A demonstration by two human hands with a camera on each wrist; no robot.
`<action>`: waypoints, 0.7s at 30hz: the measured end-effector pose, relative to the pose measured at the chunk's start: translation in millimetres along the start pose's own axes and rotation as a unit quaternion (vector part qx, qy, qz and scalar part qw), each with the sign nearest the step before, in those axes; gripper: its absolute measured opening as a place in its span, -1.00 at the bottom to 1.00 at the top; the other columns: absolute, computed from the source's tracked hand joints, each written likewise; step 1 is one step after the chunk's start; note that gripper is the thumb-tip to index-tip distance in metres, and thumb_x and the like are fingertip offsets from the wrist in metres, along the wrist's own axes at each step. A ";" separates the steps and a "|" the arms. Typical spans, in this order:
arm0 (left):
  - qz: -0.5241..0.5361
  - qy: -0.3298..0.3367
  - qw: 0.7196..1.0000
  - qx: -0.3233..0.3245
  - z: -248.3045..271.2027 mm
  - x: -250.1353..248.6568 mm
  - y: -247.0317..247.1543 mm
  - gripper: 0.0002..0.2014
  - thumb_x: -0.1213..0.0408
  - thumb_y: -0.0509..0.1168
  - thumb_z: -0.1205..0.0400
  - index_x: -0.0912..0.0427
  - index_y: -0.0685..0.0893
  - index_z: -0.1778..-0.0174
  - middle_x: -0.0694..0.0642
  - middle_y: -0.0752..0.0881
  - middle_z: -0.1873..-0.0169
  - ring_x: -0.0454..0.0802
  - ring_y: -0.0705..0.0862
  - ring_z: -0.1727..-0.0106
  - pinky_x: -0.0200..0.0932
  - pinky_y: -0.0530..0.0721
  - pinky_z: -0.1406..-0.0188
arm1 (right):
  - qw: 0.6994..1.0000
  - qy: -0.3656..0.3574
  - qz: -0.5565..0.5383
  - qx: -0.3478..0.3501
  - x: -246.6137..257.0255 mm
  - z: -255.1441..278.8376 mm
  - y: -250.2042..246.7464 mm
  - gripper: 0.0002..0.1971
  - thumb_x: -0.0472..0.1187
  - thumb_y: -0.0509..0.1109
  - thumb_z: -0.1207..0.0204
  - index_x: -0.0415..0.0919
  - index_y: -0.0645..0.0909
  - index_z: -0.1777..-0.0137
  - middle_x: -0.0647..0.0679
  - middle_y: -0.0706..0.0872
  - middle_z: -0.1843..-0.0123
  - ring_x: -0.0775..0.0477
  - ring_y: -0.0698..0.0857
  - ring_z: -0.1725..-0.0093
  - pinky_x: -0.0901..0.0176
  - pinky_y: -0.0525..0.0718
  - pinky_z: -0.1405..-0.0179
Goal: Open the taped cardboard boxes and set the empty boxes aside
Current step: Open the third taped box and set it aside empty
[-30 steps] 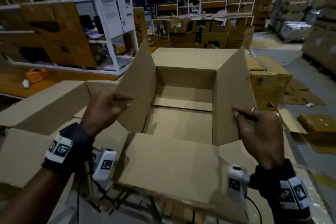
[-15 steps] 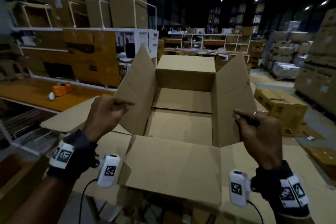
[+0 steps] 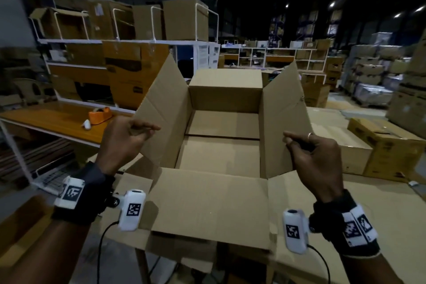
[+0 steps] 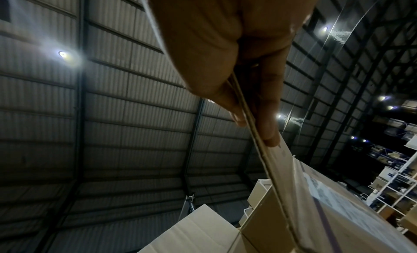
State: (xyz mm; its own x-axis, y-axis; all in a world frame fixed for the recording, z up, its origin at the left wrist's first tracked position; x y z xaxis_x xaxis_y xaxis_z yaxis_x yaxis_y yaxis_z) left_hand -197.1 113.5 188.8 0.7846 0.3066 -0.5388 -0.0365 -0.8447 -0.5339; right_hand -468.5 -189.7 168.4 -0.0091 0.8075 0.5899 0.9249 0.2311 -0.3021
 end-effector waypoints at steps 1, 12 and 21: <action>-0.010 -0.001 1.000 0.002 -4.6 8.9 0.0 -0.82 0.36 0.46 -0.64 0.06 0.87 -0.10 -0.02 0.85 -0.09 -0.28 0.76 -0.10 -0.10 0.81 -0.04 | 1.000 0.001 0.002 0.002 2.6 1.6 11.0 -0.78 -0.34 0.51 -0.59 -0.22 0.82 -0.21 -0.05 0.86 -0.08 0.07 0.81 -0.03 0.62 0.64 -0.03; -0.068 0.002 0.996 0.056 -67.7 109.5 12.2 -0.77 0.43 0.44 -0.64 -0.01 0.86 -0.03 -0.08 0.82 -0.07 -0.36 0.71 0.03 -0.22 0.76 0.11 | 0.997 0.056 -0.036 -0.025 -21.3 -0.7 131.2 -0.78 -0.31 0.50 -0.61 -0.19 0.82 -0.22 -0.01 0.86 -0.12 0.12 0.81 -0.10 0.18 0.77 -0.18; -0.093 0.011 0.984 0.149 -83.3 169.7 58.0 -0.78 0.45 0.49 -0.59 0.01 0.89 0.05 0.01 0.86 -0.02 -0.08 0.77 -0.05 -0.29 0.66 0.20 | 0.988 0.141 0.059 0.034 -42.1 17.9 182.2 -0.80 -0.29 0.53 -0.58 -0.09 0.85 -0.15 0.15 0.83 -0.01 0.18 0.79 -0.01 0.05 0.81 -0.10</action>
State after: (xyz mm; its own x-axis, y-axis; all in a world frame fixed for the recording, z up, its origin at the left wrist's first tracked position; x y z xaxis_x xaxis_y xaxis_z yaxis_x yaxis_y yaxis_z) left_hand -14.6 80.0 120.7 0.8078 0.4317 -0.4015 -0.0683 -0.6079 -0.7911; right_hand -306.4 -171.8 75.2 0.2117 0.6496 0.7302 0.8859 0.1880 -0.4241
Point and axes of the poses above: each hand's wrist, its own z-axis away from the middle knuckle, its own y-axis out of the palm, x = y × z, the point moved 3 cm from there along -z, towards the middle knuckle
